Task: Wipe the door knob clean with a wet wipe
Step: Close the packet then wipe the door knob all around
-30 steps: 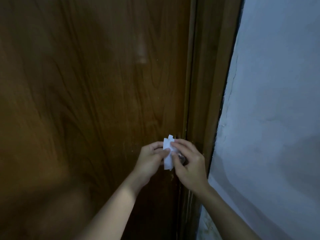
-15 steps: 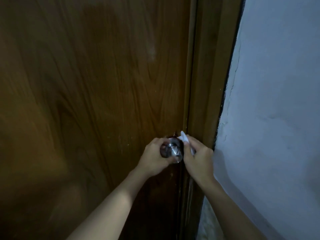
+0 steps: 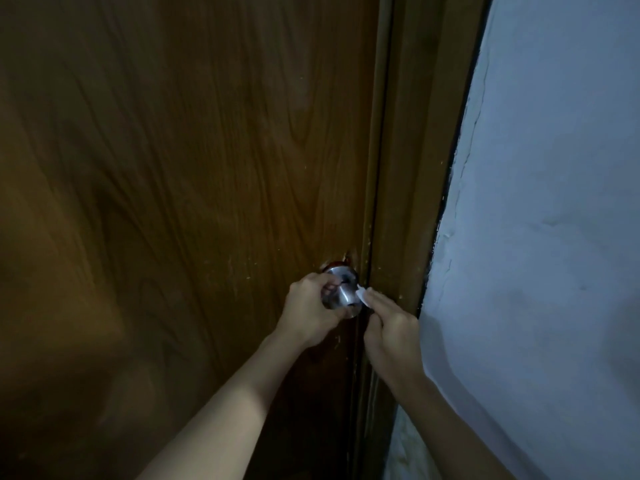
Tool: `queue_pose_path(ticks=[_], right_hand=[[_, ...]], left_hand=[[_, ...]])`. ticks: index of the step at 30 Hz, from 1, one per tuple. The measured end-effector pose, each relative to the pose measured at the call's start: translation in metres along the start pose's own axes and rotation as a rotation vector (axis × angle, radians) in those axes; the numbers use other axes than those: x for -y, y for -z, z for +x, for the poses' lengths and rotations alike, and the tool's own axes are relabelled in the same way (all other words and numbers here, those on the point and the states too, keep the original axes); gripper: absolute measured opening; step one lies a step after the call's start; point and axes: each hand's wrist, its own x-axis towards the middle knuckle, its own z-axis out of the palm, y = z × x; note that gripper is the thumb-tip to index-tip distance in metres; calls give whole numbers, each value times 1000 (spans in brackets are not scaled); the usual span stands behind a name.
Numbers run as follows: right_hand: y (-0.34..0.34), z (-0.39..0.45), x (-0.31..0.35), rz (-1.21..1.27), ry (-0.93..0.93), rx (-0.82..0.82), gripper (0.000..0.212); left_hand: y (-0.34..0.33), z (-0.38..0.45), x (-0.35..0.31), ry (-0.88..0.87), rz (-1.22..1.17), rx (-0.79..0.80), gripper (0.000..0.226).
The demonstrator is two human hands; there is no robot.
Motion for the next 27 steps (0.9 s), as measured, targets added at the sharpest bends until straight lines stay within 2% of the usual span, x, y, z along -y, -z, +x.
queue_pose_path(ticks=[2, 5, 12, 16, 23, 25, 27], right_hand=[[-1, 6, 4, -4, 46, 23, 37], [-14, 0, 2, -61, 121, 160, 46], [-7, -8, -4, 14, -20, -34, 41], [-16, -7, 6, -4, 85, 73, 45], [-9, -18, -4, -22, -26, -66, 31], [-8, -10, 0, -6, -29, -125, 35], [-13, -7, 5, -11, 33, -77, 40]], left_hand=[[1, 1, 0, -7, 14, 0, 48], [-2, -1, 1, -37, 54, -13, 43], [-8, -9, 1, -17, 35, -72, 48], [-11, -13, 2, -39, 38, -108, 45], [-13, -13, 2, -22, 16, -128, 47], [-12, -13, 1, -22, 15, -125, 47], [-12, -14, 1, -25, 22, -129, 46]])
